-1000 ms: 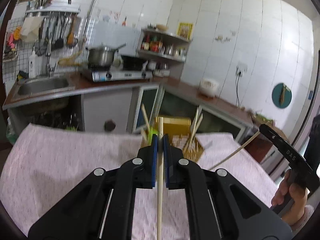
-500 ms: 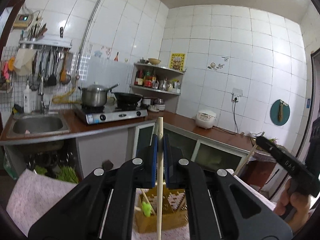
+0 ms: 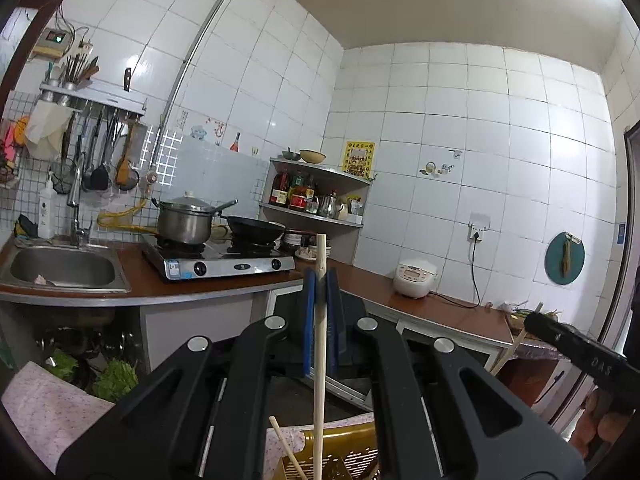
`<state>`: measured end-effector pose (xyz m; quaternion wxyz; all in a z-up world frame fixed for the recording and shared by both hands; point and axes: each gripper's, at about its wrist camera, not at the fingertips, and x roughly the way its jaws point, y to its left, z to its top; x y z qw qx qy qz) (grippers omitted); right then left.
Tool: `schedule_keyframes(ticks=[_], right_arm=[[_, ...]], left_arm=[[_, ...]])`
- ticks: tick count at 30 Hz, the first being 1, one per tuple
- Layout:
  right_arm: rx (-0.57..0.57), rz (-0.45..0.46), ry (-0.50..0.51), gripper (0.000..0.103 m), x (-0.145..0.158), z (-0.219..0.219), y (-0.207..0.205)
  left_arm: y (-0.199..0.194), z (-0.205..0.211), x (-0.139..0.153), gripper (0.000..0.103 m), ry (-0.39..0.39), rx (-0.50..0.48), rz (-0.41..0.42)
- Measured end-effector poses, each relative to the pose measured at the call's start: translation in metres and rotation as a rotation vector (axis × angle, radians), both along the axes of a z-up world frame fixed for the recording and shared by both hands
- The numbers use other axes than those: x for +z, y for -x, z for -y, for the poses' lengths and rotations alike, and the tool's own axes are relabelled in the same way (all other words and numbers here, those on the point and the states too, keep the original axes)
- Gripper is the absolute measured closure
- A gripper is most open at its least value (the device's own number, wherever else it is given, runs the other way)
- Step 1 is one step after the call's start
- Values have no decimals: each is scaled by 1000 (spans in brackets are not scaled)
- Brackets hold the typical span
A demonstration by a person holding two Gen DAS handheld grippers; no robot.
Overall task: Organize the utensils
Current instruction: 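Lower both chopsticks upright into the caddy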
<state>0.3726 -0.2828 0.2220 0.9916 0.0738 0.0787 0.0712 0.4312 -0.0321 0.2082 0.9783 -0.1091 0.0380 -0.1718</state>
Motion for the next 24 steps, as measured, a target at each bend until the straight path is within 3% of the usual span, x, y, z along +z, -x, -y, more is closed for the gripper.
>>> schedule_keyframes(ticks=[9, 24], right_arm=[[13, -87, 43, 97, -32, -4, -22], [33, -197, 67, 97, -100, -11, -46]], left_arm=[[-16, 7, -39, 99, -31, -8, -15], [-22, 21, -98, 98, -157, -26, -74]])
